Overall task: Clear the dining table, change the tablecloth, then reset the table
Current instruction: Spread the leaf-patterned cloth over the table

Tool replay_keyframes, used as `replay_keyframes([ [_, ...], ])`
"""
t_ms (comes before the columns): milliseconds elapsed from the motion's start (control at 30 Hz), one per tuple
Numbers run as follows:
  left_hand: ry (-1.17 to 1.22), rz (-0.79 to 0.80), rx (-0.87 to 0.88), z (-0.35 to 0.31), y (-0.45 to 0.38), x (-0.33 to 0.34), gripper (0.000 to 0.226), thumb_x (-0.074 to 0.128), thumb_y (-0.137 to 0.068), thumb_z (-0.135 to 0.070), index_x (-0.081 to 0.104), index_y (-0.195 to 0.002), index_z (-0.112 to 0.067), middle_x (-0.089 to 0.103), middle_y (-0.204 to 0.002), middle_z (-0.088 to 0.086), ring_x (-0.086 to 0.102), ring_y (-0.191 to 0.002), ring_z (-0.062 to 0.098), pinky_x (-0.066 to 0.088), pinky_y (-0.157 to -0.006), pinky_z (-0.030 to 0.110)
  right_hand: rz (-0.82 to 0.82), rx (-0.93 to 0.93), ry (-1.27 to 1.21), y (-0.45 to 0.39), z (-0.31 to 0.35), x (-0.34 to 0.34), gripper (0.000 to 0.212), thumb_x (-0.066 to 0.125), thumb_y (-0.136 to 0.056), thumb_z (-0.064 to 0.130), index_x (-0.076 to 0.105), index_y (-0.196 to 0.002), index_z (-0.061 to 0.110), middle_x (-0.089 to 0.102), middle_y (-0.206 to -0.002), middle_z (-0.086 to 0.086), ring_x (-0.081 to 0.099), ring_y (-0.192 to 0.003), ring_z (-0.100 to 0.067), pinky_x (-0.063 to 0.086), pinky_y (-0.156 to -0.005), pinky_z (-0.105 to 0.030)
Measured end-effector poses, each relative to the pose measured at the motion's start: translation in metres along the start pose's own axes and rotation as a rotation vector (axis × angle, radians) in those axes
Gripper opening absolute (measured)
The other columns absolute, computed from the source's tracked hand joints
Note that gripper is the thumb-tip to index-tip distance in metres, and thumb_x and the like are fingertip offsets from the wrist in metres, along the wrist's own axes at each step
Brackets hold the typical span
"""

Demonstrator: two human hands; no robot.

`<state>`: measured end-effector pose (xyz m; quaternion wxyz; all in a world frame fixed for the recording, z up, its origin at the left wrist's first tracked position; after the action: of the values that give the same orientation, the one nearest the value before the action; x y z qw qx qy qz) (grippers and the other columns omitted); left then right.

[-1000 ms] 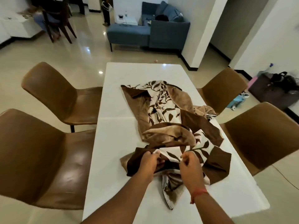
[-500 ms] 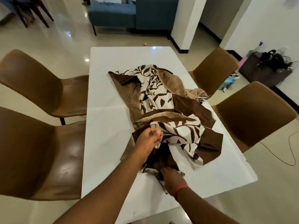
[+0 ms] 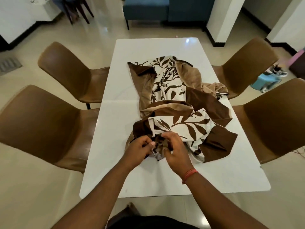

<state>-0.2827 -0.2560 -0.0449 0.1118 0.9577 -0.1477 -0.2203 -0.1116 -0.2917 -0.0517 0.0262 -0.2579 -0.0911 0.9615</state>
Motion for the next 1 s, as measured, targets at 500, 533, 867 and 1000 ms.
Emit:
replay_keyframes([
  [500, 1.091, -0.381, -0.148, -0.043, 0.123, 0.019, 0.024, 0.049, -0.1, -0.019, 0.064, -0.11, -0.003, 0.058, -0.078, 0.012, 0.062, -0.081, 0.023, 0.06, -0.073, 0.038, 0.05, -0.139, 0.032, 0.025, 0.028, -0.009, 0.019, 0.059, -0.093, 0.016, 0.069, -0.109, 0.013, 0.056, -0.117, -0.003, 0.052, -0.104, -0.019, 0.046, -0.086, -0.027],
  [533, 1.143, -0.394, -0.129, -0.042, 0.126, 0.013, 0.026, 0.051, -0.098, -0.021, 0.064, -0.112, -0.003, 0.059, -0.081, 0.013, 0.062, -0.081, 0.023, 0.06, -0.076, 0.037, 0.112, -0.132, -0.018, 0.024, 0.034, -0.007, 0.02, 0.058, -0.093, 0.016, 0.066, -0.112, 0.014, 0.054, -0.12, 0.001, 0.054, -0.104, -0.017, 0.048, -0.088, -0.027],
  [867, 0.729, -0.417, -0.151, -0.048, 0.14, 0.006, 0.029, 0.05, -0.102, -0.022, 0.068, -0.081, -0.016, 0.044, -0.055, 0.004, 0.041, -0.049, 0.013, 0.049, -0.058, 0.033, 0.329, -0.177, -0.082, 0.03, 0.071, 0.007, 0.024, 0.058, -0.093, 0.017, 0.065, -0.117, 0.017, 0.056, -0.117, 0.006, 0.054, -0.103, -0.009, 0.047, -0.09, -0.025],
  [1000, 0.559, -0.457, -0.148, -0.042, 0.132, -0.003, 0.026, 0.048, -0.104, -0.026, 0.064, -0.087, -0.015, 0.051, -0.057, 0.002, 0.052, -0.056, 0.011, 0.055, -0.068, 0.034, 0.249, -0.037, -0.171, 0.022, 0.067, -0.004, 0.014, 0.051, -0.1, 0.017, 0.062, -0.109, 0.019, 0.063, -0.1, 0.007, 0.059, -0.093, -0.008, 0.048, -0.079, -0.023],
])
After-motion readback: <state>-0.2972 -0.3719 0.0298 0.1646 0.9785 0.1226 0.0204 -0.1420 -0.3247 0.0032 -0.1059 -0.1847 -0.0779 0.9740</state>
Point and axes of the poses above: each hand's wrist, its own y-axis away from the middle knuckle, its own x-axis out of the palm, z = x × y, the point moved 2 cm from there along -y, towards the middle knuckle
